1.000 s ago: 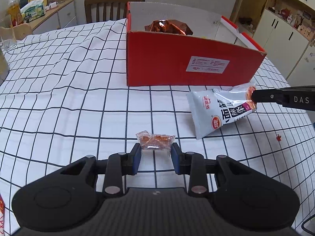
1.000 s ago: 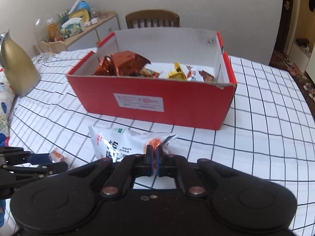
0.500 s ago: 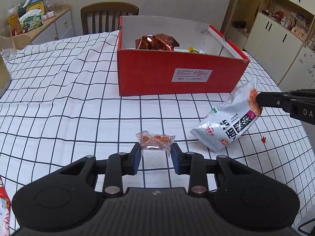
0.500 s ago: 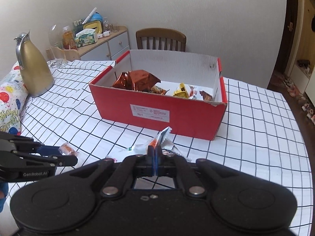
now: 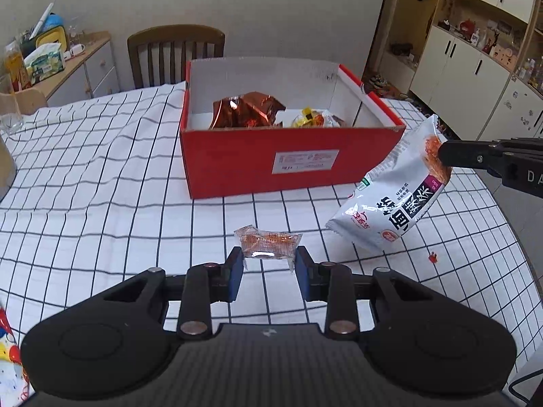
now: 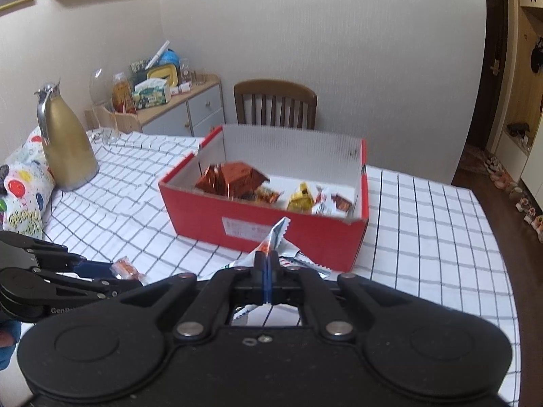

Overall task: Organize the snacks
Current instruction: 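Carry the sausage snack and noodle bag over the red box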

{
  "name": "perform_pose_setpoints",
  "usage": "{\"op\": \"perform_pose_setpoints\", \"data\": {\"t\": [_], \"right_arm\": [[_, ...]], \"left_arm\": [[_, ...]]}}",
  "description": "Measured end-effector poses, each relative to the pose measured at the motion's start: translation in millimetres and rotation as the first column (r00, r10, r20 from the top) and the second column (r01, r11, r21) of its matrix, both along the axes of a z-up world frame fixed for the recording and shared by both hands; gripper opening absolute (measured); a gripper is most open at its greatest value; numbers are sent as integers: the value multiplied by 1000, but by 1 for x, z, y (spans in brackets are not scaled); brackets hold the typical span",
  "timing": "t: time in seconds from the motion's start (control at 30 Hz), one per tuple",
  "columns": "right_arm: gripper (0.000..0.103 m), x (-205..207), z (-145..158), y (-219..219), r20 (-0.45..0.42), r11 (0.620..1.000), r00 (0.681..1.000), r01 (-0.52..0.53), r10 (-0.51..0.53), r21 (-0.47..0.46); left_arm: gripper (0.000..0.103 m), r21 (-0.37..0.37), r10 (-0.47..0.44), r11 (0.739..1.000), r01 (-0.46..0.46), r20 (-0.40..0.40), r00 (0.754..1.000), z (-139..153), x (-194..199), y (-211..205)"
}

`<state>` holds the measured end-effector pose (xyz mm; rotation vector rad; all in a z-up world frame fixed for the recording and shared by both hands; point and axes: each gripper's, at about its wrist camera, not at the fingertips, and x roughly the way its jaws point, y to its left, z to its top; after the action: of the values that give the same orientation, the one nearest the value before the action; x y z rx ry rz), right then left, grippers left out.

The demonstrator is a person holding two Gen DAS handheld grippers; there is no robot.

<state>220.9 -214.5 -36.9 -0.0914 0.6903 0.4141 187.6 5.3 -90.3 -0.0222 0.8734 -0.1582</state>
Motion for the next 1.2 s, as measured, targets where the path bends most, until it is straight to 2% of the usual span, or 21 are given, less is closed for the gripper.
{"op": "perform_pose_setpoints", "data": {"t": [0.33, 0.77, 1.0, 1.2], "right_arm": [[0, 19, 33, 2, 93, 1000, 996, -12, 12, 0], [0, 70, 65, 13, 184, 1000, 983, 6, -6, -4], [0, 102, 60, 24, 182, 999, 983, 27, -22, -24], [0, 127, 41, 29, 137, 998, 989, 50, -45, -32]], "left_arm": [[31, 20, -19, 1000, 17, 81, 997, 37, 32, -3], [32, 60, -14, 998, 6, 124, 992, 74, 105, 0], [32, 81, -18, 997, 8, 120, 993, 77, 150, 0], [32, 120, -22, 993, 10, 100, 995, 66, 191, -3]]}}
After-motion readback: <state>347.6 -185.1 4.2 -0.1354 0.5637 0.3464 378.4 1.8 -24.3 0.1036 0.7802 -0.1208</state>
